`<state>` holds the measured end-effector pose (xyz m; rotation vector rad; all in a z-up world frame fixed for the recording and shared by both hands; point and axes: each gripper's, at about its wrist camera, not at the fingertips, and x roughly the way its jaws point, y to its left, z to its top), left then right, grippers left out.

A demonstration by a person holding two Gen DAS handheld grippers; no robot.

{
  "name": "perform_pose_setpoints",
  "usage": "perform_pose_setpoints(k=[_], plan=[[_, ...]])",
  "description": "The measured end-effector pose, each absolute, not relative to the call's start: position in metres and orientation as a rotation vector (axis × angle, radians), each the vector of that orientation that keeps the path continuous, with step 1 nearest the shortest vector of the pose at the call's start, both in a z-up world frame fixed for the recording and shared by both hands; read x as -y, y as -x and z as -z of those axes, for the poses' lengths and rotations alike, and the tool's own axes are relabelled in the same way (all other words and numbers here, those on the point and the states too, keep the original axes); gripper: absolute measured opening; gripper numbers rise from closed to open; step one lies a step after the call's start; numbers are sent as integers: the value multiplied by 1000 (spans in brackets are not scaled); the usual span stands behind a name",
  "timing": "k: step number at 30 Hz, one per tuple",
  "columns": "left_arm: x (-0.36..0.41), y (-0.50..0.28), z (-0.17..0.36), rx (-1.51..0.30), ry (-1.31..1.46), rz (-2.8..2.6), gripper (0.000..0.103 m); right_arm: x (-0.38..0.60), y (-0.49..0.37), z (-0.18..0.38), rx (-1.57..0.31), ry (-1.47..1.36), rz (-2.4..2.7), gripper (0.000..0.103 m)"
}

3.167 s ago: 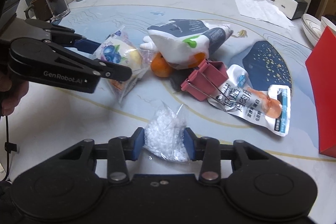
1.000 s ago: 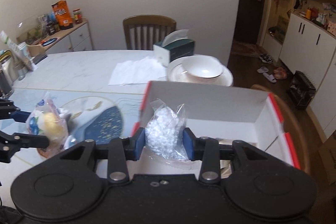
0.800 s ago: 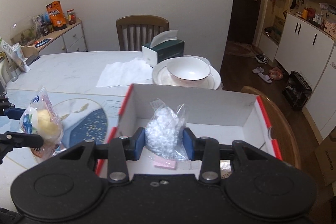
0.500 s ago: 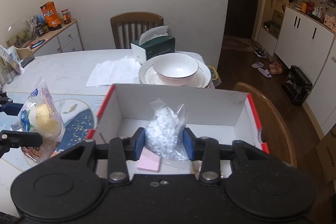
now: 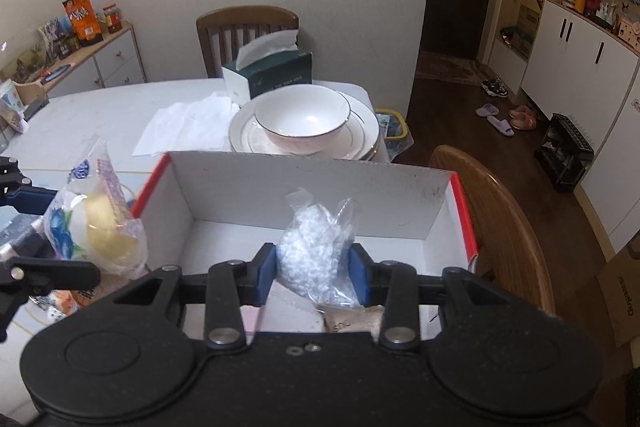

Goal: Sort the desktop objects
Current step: 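Carry the bread bag and bead bag with both tools into the red box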

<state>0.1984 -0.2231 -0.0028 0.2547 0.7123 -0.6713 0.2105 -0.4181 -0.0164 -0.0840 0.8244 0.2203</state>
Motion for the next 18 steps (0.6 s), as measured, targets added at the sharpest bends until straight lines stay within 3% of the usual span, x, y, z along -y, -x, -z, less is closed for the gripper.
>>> perform_pose_setpoints(k=[18], plan=[[282,-241,54,-851,-367,700,55,429,-274,62,-947,113,-199,38]])
